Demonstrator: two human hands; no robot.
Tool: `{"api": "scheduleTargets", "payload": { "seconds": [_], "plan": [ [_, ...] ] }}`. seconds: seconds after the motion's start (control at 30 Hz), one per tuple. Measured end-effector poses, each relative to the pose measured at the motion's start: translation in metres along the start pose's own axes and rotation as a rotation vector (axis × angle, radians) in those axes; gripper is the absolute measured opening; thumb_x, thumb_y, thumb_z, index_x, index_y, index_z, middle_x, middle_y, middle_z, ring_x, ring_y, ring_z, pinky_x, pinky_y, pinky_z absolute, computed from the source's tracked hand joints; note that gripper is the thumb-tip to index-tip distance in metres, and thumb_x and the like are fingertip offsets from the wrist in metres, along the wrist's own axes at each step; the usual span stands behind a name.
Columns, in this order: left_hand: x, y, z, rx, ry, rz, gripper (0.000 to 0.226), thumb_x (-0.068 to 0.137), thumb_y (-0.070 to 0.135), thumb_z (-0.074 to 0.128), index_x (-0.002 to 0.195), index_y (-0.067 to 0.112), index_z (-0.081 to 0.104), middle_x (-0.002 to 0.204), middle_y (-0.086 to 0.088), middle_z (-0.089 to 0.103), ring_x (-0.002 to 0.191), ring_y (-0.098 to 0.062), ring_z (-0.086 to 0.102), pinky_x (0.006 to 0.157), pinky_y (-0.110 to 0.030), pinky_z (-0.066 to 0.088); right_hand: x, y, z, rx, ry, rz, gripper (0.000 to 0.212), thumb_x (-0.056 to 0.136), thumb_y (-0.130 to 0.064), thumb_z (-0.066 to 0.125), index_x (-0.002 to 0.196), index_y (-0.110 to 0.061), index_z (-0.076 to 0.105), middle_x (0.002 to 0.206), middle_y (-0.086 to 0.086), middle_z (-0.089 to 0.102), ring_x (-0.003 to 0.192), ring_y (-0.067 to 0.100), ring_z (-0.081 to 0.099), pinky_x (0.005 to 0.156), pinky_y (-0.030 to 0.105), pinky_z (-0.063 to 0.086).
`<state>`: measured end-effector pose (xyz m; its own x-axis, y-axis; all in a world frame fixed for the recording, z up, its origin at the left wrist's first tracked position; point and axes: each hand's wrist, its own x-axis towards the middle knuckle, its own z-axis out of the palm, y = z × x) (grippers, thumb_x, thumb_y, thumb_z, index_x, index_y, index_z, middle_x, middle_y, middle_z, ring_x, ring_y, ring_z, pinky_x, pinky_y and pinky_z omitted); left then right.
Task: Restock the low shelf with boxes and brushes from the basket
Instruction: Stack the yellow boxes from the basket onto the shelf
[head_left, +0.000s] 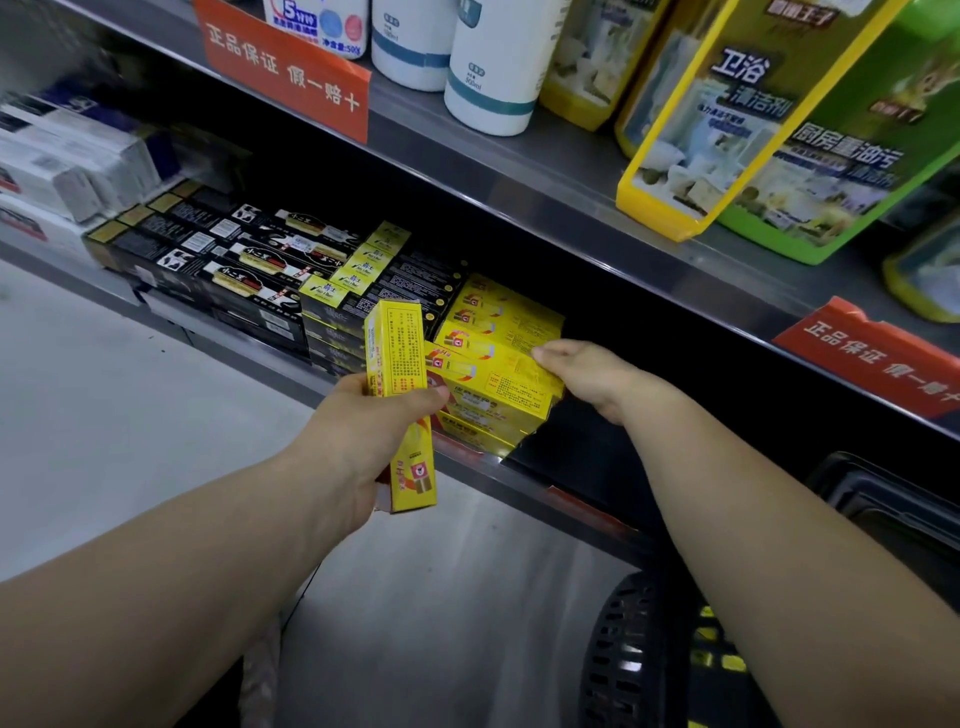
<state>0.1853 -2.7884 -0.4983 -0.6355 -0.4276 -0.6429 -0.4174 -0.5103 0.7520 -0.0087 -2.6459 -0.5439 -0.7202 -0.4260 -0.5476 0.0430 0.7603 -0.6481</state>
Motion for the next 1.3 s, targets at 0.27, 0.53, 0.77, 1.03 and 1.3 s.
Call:
{"api": "scheduleTargets", "payload": {
  "seconds": [0.27,0.53,0.77,1.03,1.3],
  "plan": [
    [0.001,0.000,-0.001,-0.012,0.011,0.003,0.048,0.077,0.024,0.074,0.119,0.020,0.051,0.093,-0.007,0.062,0.079,-0.024,0.060,0.054,-0.032,0.046,-0.016,-0.014,0.008,-0.502,-0.086,-0.095,0.105,0.057,-0.053,0.082,0.142,-0.040,0.022,0.151,0.003,0.020,0.138,0.027,0.025,0.109,0.044,0.033],
    [0.003,0.000,-0.002,-0.019,0.031,0.011,0.049,0.077,0.023,0.074,0.121,0.019,0.052,0.093,-0.004,0.064,0.076,-0.017,0.058,0.052,-0.029,0.043,-0.010,-0.017,0.018,-0.607,-0.013,-0.154,0.094,0.073,-0.033,0.078,0.147,-0.026,0.021,0.150,0.007,0.028,0.133,0.026,0.035,0.100,0.033,0.039],
    [0.005,0.000,-0.001,-0.022,0.046,0.028,0.053,0.076,0.023,0.075,0.123,0.018,0.052,0.096,-0.003,0.064,0.078,-0.015,0.059,0.055,-0.028,0.041,-0.011,-0.015,0.015,-0.569,-0.010,-0.168,0.094,0.074,-0.037,0.077,0.148,-0.025,0.020,0.153,0.007,0.025,0.135,0.026,0.035,0.098,0.029,0.035],
    [0.006,-0.001,0.001,0.001,0.044,0.024,0.051,0.077,0.023,0.074,0.123,0.018,0.052,0.096,-0.004,0.064,0.079,-0.016,0.059,0.056,-0.029,0.042,-0.012,-0.016,0.017,-0.580,-0.003,-0.164,0.095,0.075,-0.038,0.076,0.149,-0.024,0.018,0.154,0.009,0.022,0.137,0.027,0.032,0.104,0.032,0.034],
    [0.006,0.001,0.003,0.004,0.045,0.012,0.049,0.078,0.022,0.073,0.122,0.016,0.053,0.096,-0.005,0.065,0.076,-0.016,0.059,0.054,-0.029,0.042,-0.009,-0.015,0.016,-0.564,0.007,-0.156,0.096,0.073,-0.039,0.077,0.149,-0.025,0.019,0.153,0.009,0.024,0.136,0.027,0.034,0.102,0.031,0.035]
  ]
}}
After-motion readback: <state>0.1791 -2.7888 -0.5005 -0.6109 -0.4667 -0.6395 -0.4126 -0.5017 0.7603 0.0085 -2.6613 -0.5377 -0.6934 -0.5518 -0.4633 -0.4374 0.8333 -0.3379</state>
